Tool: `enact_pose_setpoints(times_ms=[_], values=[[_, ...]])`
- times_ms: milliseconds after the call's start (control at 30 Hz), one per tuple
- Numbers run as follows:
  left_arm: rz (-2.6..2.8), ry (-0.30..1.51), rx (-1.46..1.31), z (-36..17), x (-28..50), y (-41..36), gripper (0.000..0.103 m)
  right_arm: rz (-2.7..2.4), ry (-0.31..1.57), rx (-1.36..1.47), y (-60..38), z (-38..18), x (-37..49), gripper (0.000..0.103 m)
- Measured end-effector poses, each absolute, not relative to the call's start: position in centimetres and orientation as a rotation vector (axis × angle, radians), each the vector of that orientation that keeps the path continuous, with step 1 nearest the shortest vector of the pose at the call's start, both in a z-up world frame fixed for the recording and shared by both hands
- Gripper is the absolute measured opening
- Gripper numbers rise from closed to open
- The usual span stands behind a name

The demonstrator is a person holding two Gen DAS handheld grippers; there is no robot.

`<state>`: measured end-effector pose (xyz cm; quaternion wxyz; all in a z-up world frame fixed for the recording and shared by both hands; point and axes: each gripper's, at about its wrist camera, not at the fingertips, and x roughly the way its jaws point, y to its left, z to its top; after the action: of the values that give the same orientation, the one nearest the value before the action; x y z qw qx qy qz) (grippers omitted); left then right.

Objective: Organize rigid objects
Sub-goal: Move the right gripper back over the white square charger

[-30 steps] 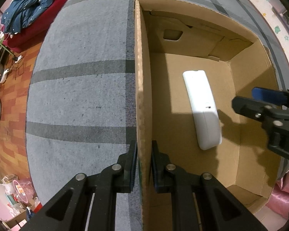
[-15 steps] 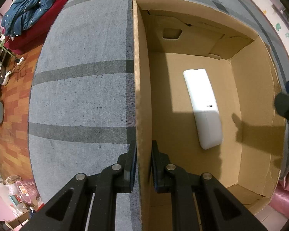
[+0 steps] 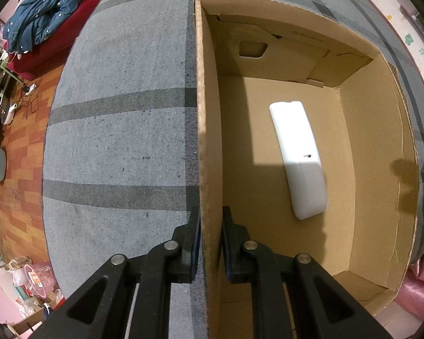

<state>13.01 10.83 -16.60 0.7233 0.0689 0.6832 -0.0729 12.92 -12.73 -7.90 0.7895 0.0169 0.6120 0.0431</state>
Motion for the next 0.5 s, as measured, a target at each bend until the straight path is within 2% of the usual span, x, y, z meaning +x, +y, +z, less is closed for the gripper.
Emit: enact_pose_setpoints(times_ms=[500], values=[[-0.167,1.512,0.162,-16.7,13.1,10.7,0.014,-0.094,1.340,0.099,-22.7,-9.8,11.7,0.103]])
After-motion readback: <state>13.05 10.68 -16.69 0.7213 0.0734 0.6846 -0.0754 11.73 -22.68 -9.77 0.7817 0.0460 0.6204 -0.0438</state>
